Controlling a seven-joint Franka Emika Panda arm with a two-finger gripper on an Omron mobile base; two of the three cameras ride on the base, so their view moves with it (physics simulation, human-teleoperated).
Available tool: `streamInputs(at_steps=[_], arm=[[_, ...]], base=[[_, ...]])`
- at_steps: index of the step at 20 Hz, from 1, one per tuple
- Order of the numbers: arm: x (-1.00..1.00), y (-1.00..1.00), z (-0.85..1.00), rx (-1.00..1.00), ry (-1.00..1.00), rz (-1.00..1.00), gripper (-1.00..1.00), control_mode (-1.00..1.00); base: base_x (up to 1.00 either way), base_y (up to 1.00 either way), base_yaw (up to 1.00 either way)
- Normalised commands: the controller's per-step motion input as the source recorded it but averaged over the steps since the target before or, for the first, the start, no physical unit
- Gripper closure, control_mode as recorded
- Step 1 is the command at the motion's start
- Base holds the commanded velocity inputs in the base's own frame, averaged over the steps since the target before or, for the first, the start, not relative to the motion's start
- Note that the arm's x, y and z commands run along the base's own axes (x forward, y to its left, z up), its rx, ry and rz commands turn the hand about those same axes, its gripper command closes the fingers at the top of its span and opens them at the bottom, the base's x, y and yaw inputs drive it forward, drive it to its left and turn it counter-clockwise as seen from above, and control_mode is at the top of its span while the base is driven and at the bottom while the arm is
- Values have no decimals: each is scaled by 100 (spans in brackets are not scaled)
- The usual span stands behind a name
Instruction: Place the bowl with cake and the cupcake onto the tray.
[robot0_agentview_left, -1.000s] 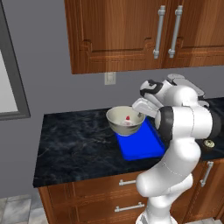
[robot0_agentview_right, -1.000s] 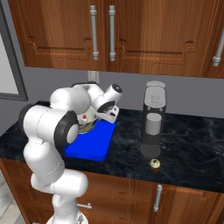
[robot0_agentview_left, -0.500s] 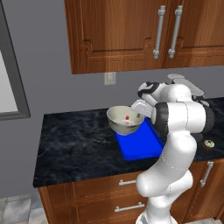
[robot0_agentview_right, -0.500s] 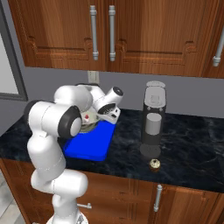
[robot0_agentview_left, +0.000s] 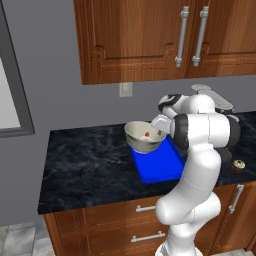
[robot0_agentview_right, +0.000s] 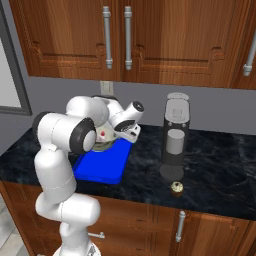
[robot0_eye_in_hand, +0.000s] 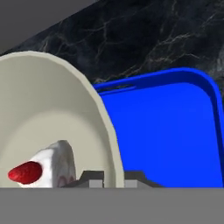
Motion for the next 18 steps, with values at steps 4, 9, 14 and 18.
streamInputs(at_steps=[4, 9, 14, 18], arm=[[0, -2, 1, 0, -12, 0, 100, -100], [0, -4, 7, 0, -13, 0, 100, -100], [7, -8, 1, 0, -1, 0, 100, -100], [12, -4, -7, 0, 0, 0, 100, -100]], base=[[0, 0, 0], [0, 0, 0], [0, 0, 0], [0, 0, 0]])
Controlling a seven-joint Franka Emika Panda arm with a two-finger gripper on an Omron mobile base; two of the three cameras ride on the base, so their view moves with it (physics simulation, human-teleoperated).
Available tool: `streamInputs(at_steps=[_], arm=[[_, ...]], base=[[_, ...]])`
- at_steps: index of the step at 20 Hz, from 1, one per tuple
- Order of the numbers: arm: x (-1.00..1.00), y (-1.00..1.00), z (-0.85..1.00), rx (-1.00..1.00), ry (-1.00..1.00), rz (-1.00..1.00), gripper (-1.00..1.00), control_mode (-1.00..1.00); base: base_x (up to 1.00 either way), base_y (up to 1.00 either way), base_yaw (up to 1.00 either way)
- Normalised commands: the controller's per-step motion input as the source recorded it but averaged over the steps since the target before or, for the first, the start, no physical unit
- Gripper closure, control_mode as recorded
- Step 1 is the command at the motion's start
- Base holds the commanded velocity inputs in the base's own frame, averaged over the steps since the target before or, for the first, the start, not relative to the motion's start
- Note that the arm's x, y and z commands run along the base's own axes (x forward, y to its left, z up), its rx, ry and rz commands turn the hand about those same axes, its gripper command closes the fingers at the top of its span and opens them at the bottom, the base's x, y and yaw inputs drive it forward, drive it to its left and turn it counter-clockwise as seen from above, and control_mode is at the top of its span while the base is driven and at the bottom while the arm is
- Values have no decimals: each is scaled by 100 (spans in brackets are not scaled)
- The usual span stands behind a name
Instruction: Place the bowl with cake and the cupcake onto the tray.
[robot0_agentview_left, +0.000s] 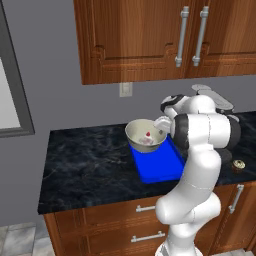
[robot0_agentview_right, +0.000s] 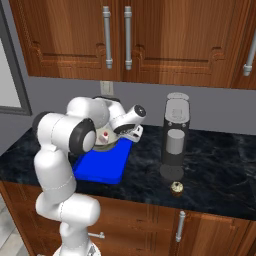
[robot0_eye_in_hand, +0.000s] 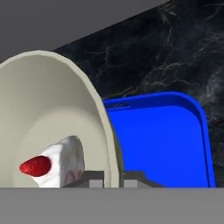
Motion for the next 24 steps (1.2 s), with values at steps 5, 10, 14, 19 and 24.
streamInputs(at_steps=[5, 10, 14, 19, 24], arm=[[18, -3, -9, 0, 6, -2, 100, -100], [18, -4, -10, 0, 6, -3, 100, -100], [1, -3, -2, 0, 2, -5, 100, -100], [-9, 0, 0, 0, 0, -4, 100, -100], [-14, 1, 0, 0, 0, -2, -100, -100]], base=[[0, 0, 0], [0, 0, 0], [0, 0, 0], [0, 0, 0], [0, 0, 0]])
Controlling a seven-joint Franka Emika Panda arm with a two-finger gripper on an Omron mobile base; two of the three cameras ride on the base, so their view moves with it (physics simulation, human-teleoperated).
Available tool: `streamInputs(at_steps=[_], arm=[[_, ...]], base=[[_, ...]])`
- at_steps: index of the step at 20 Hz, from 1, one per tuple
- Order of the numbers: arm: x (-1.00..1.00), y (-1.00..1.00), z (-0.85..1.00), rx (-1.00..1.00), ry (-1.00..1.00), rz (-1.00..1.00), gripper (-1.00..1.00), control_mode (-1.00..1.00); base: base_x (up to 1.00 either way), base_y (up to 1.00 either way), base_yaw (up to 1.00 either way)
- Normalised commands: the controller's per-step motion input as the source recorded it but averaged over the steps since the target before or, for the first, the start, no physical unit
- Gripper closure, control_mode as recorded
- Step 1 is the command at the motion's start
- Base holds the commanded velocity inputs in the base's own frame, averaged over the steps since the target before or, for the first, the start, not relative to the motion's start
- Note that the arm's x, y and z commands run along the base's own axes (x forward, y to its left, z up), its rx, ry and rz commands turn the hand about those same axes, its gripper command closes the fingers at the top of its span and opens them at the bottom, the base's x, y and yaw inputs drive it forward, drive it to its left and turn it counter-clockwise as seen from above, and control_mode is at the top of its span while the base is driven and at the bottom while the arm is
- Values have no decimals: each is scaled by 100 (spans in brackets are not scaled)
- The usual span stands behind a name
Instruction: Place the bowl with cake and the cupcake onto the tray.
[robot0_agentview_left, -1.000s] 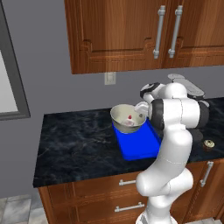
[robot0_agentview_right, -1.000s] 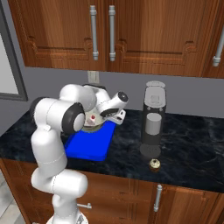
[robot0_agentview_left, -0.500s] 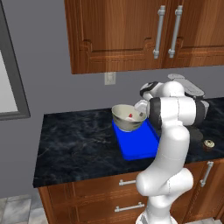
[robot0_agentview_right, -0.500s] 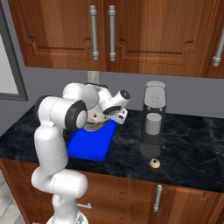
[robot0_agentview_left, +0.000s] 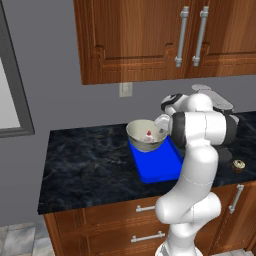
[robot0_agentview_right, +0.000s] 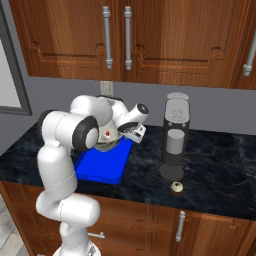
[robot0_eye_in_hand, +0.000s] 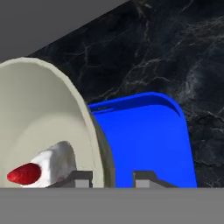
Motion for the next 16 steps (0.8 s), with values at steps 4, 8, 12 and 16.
streamInputs(at_steps=[4, 8, 12, 16], arm=[[-5, 0, 0, 0, 0, -1, -100, -100], [-2, -1, 6, 0, 0, -1, -100, -100], [-8, -9, 22, 0, 0, -7, -100, -100], [-22, -19, 27, 1, 0, -4, -100, -100]], base=[[0, 0, 0], [0, 0, 0], [0, 0, 0], [0, 0, 0]])
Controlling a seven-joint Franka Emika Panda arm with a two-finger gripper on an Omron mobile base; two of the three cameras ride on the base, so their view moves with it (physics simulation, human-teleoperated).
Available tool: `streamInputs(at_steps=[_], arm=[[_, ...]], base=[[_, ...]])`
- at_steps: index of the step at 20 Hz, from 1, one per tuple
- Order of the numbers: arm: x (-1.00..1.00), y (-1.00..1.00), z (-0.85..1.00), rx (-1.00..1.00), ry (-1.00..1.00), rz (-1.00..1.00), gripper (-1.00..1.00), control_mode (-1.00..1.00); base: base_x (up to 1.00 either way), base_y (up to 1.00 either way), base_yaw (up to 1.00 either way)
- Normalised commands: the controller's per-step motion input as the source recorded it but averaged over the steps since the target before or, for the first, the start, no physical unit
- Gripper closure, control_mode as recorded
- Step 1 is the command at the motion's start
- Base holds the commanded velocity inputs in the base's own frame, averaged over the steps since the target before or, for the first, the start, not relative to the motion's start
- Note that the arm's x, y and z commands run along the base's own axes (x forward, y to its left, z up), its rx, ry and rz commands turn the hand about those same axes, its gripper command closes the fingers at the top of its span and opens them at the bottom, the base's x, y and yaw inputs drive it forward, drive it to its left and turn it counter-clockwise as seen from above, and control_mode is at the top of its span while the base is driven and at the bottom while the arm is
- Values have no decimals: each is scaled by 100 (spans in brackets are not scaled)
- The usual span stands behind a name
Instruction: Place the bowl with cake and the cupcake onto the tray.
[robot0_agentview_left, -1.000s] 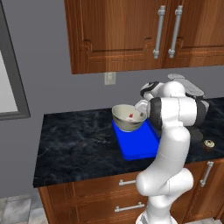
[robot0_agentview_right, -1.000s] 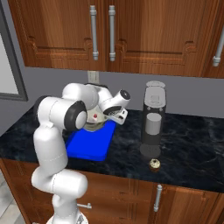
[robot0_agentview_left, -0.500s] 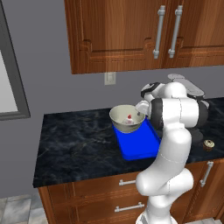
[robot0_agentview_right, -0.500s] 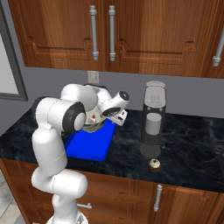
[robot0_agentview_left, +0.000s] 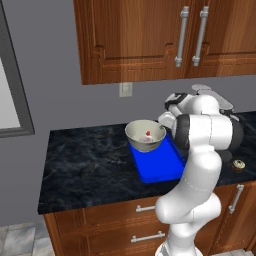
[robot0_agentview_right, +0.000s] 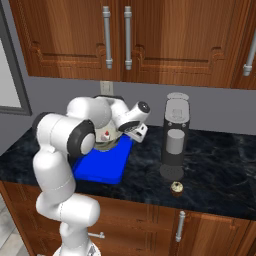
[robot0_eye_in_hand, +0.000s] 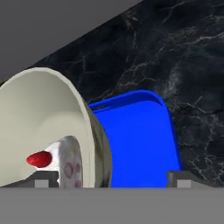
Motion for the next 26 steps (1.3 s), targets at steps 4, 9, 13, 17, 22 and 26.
streamInputs(at_steps=[4, 9, 13, 17, 22, 26], arm=[[-33, -24, 26, 1, 0, -5, -100, -100], [-44, -17, 19, 0, 0, -1, -100, -100], [-41, -12, 24, 0, 3, 0, -100, -100], [-43, -21, 19, -1, 2, 0, -100, -100], [-47, -24, 10, -5, 0, 0, -100, -100], [-41, -24, 3, -9, 2, 0, -100, -100]], base=[[0, 0, 0], [0, 0, 0], [0, 0, 0], [0, 0, 0], [0, 0, 0], [0, 0, 0]])
